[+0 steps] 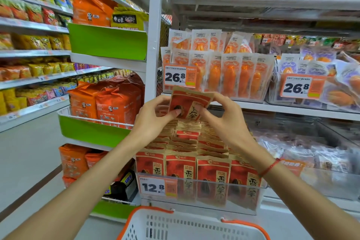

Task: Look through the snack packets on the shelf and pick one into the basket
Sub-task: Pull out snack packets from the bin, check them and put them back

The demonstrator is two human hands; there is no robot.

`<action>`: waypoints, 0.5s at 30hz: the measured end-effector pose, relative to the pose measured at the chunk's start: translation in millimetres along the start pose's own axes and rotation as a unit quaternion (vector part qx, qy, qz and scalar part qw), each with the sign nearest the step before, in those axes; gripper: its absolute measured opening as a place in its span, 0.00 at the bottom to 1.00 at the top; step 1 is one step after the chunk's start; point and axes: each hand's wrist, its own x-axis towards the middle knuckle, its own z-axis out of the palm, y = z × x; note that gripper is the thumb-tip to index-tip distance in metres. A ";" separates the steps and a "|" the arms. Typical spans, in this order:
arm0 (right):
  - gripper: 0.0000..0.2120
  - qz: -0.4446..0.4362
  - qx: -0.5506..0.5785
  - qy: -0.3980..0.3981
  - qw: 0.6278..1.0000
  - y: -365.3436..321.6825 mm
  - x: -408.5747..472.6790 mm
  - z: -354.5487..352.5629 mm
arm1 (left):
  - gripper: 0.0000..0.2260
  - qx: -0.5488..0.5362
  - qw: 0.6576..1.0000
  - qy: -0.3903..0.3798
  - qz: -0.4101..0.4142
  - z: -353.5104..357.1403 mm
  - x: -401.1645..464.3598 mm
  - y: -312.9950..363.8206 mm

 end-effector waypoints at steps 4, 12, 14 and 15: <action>0.20 0.026 0.096 -0.018 0.995 -13.0 -26.6 2.7 | 0.11 -0.043 0.999 -0.027 0.008 -4.2 -38.3 19.3; 0.18 0.197 0.203 -0.027 0.959 -13.4 -94.8 26.5 | 0.08 -0.119 0.977 -0.114 -0.135 3.3 -104.1 -1.4; 0.18 0.249 0.204 -0.034 0.946 -9.2 -110.3 32.0 | 0.08 -0.117 0.970 -0.125 -0.171 6.0 -117.1 -9.9; 0.17 0.261 0.194 -0.043 0.945 -6.9 -116.6 34.1 | 0.09 -0.110 0.968 -0.131 -0.186 6.6 -122.5 -14.2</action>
